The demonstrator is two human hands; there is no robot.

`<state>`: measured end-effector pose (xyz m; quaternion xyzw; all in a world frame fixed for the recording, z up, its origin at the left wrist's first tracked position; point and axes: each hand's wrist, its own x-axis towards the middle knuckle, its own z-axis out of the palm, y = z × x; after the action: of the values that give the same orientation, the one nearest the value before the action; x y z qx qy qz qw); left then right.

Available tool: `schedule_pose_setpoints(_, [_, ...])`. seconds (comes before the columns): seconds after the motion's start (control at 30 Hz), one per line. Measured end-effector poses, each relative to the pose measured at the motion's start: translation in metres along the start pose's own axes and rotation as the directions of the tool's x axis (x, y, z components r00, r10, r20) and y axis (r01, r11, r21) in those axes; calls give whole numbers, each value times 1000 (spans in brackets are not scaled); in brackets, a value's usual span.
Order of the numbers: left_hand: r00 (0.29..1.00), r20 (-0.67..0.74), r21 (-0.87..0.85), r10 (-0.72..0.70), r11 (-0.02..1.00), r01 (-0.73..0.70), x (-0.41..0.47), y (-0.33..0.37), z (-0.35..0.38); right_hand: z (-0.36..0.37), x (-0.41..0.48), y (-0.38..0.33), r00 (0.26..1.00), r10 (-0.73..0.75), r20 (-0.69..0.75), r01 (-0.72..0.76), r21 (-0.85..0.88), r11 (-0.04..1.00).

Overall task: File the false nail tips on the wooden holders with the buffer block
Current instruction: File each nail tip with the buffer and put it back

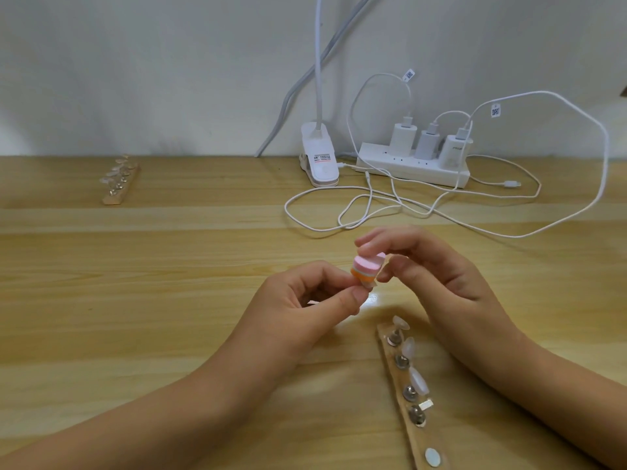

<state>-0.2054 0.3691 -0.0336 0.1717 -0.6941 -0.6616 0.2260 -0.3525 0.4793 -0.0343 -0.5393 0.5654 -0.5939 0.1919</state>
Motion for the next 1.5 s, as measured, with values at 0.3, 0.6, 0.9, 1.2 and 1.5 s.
schedule_pose_setpoints(0.3, [999,6,0,-36,999,36,1,2,2,3,0,0,1000,3,8,-4,84,996])
schedule_pose_setpoints(0.6, [1000,9,-109,-30,994,31,3,-2,0,3,-4,-4,991,-112,66,114,-27,993])
schedule_pose_setpoints(0.9, [999,5,-138,46,989,-45,0,-4,0,6,-5,-8,999,-33,-1,33,97,995])
schedule_pose_setpoints(1.2, [997,-33,-124,76,989,-80,1,-2,-1,3,-3,-10,1000,-31,-6,31,144,989])
schedule_pose_setpoints(1.5, [989,-44,18,144,990,-143,2,-4,-6,1,-4,-10,999,-11,-34,18,214,977])
